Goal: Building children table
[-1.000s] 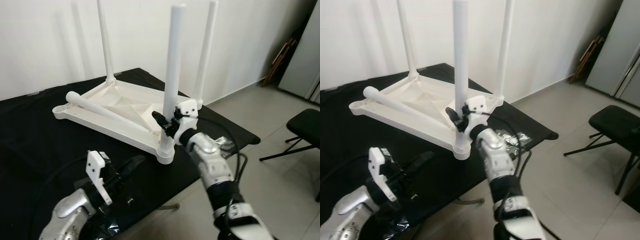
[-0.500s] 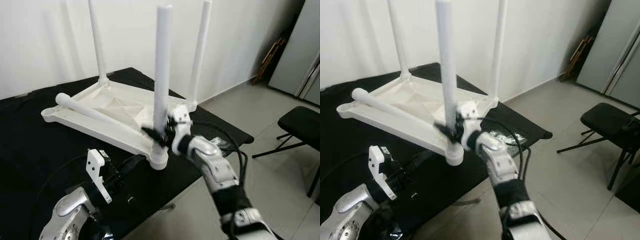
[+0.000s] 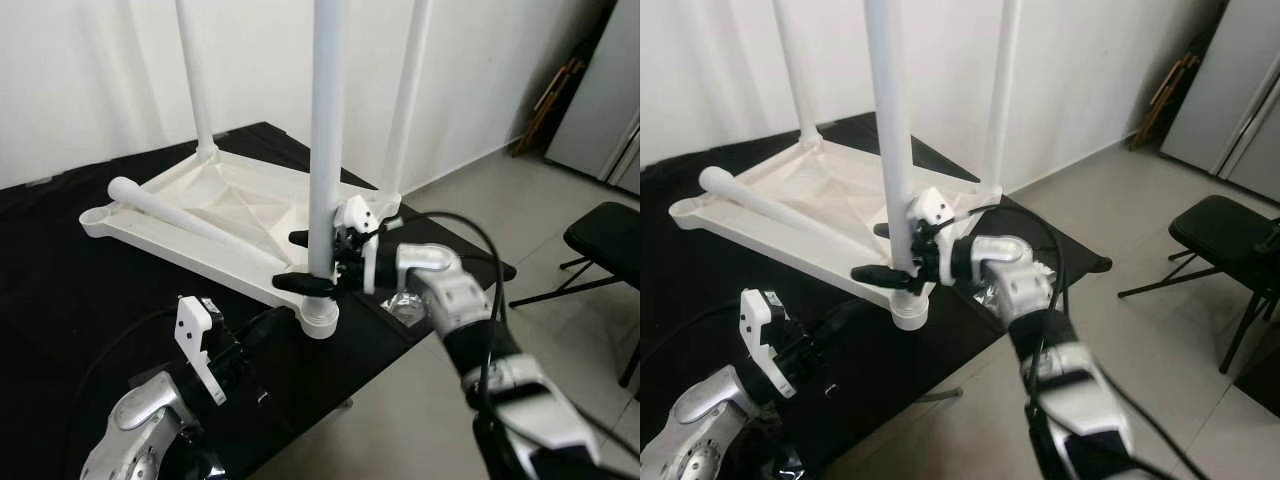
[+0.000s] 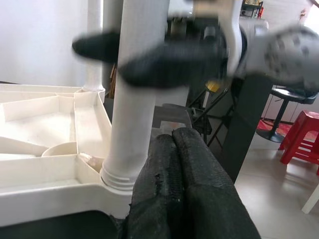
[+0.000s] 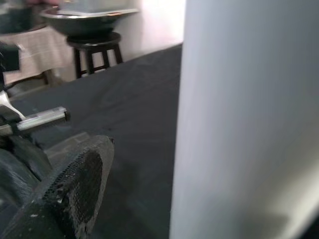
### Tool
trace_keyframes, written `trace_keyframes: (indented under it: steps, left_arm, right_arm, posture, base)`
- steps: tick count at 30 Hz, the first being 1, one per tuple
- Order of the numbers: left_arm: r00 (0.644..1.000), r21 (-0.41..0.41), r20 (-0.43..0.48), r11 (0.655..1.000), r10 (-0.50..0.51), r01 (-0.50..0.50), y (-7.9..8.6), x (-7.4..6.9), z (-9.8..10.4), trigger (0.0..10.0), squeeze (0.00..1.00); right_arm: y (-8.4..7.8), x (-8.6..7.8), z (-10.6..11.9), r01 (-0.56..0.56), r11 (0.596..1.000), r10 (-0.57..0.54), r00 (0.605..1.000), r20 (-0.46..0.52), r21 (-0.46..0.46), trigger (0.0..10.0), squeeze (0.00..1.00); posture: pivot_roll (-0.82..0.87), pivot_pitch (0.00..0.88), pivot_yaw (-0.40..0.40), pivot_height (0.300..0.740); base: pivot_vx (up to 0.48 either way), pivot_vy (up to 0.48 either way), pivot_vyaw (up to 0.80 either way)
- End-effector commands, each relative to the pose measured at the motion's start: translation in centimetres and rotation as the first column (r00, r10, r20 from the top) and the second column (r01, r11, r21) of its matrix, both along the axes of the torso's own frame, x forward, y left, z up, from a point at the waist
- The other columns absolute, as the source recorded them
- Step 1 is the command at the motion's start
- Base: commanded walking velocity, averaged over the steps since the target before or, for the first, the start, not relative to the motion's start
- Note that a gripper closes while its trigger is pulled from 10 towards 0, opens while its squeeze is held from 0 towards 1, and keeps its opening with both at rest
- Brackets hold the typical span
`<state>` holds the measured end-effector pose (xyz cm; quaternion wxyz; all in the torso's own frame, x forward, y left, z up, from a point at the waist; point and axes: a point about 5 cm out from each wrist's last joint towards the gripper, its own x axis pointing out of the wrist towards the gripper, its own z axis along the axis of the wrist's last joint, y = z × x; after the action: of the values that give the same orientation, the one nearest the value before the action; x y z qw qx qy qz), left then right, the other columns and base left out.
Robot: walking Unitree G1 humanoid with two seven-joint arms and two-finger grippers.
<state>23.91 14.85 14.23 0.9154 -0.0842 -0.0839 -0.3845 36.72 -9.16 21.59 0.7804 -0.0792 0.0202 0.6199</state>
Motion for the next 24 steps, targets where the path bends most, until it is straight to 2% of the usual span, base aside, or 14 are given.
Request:
trace_keyframes:
  steps: [1, 2, 3, 4, 5, 6, 15, 16, 21, 22, 23, 24]
  left_arm:
    - [1.000, 0.010, -0.007, 1.000, -0.004, 0.004, -0.2, -0.1, -0.2, 10.0, 0.00]
    - [1.000, 0.010, -0.007, 1.000, -0.004, 0.004, -0.1, -0.1, -0.2, 10.0, 0.00]
    - [1.000, 0.010, -0.007, 1.000, -0.003, 0.003, -0.1, -0.2, -0.2, 10.0, 0.00]
    - [1.000, 0.010, -0.008, 1.000, -0.003, 0.003, -0.1, -0.2, -0.1, 10.0, 0.00]
    - [1.000, 0.010, -0.008, 1.000, -0.002, 0.002, -0.1, -0.2, -0.1, 10.0, 0.00]
    - [1.000, 0.011, -0.008, 1.000, -0.002, 0.002, -0.1, -0.3, -0.1, 10.0, 0.00]
    - [1.000, 0.010, -0.011, 1.000, -0.004, 0.004, 0.0, -0.3, -0.1, 10.0, 0.00]
    - [1.000, 0.009, -0.012, 1.000, -0.005, 0.005, 0.0, -0.3, -0.1, 10.0, 0.00]
    - [1.000, 0.007, -0.012, 1.000, -0.004, 0.004, 0.0, -0.3, -0.1, 10.0, 0.00]
    - [1.000, 0.006, -0.012, 1.000, -0.003, 0.003, 0.0, -0.4, -0.1, 10.0, 0.00]
    - [1.000, 0.006, -0.012, 1.000, -0.003, 0.003, 0.0, -0.4, -0.1, 10.0, 0.00]
    - [1.000, 0.007, -0.012, 1.000, -0.004, 0.004, 0.0, -0.4, -0.1, 10.0, 0.00]
  right_arm:
    - [0.0, -0.1, -0.2, -0.025, 0.999, 0.025, 1.000, -0.010, 0.020, 10.0, 0.00]
    - [0.0, 0.0, -0.2, -0.030, 0.999, 0.030, 0.999, -0.012, 0.019, 10.0, 0.00]
    - [0.0, 0.2, -0.1, -0.024, 0.999, 0.025, 1.000, -0.011, 0.028, 5.6, 0.00]
    - [0.0, 0.3, -0.1, -0.024, 0.999, 0.025, 0.999, -0.020, 0.038, 3.7, 0.00]
    - [0.0, 0.4, -0.1, -0.025, 0.999, 0.026, 0.999, -0.027, 0.045, 3.7, 0.00]
    - [-0.1, 0.4, -0.2, -0.030, 0.998, 0.031, 0.999, -0.030, 0.047, 0.0, 0.00]
    - [-0.3, 0.5, -0.5, -0.013, 0.997, 0.016, 0.999, -0.030, 0.077, 0.0, 0.00]
    - [-0.6, 0.6, -0.6, 0.042, 0.995, -0.040, 0.999, -0.021, 0.089, 0.0, 0.00]
    - [-0.8, 0.6, -1.1, 0.120, 0.988, -0.120, 0.993, -0.001, 0.094, 0.0, 0.00]
    - [-0.6, 0.5, -1.7, 0.186, 0.978, -0.186, 0.982, -0.008, 0.091, 0.0, 0.00]
    - [-0.1, 0.5, -3.0, 0.349, 0.932, -0.347, 0.937, -0.045, 0.098, 0.0, 0.00]
    - [0.3, 0.5, -4.5, 0.526, 0.846, -0.519, 0.850, -0.092, 0.090, 0.0, 0.00]
  posture:
    - [0.00, 0.000, -0.040, 0.740]
    - [0.00, 0.000, -0.040, 0.740]
    - [0.00, 0.000, -0.041, 0.740]
    - [0.00, 0.000, -0.040, 0.740]
    - [0.00, 0.000, -0.040, 0.740]
    - [0.00, 0.000, -0.040, 0.740]
    - [0.00, 0.000, -0.034, 0.740]
    - [-0.01, 0.000, -0.033, 0.740]
    - [-0.01, 0.000, -0.033, 0.740]
    - [-0.01, 0.000, -0.039, 0.740]
    - [-0.01, 0.000, -0.045, 0.740]
    - [-0.01, 0.000, -0.045, 0.740]
  base:
    - [0.000, 0.000, 0.00]
    - [0.000, 0.000, 0.00]
    - [0.000, 0.000, 0.00]
    - [0.000, 0.000, 0.00]
    - [0.000, 0.000, 0.00]
    - [0.000, 0.000, 0.00]
    - [0.000, 0.000, 0.00]
    - [0.000, 0.000, 0.00]
    - [0.000, 0.000, 0.00]
    - [0.000, 0.000, 0.00]
    - [0.000, 0.000, 0.00]
    - [0.000, 0.000, 0.00]
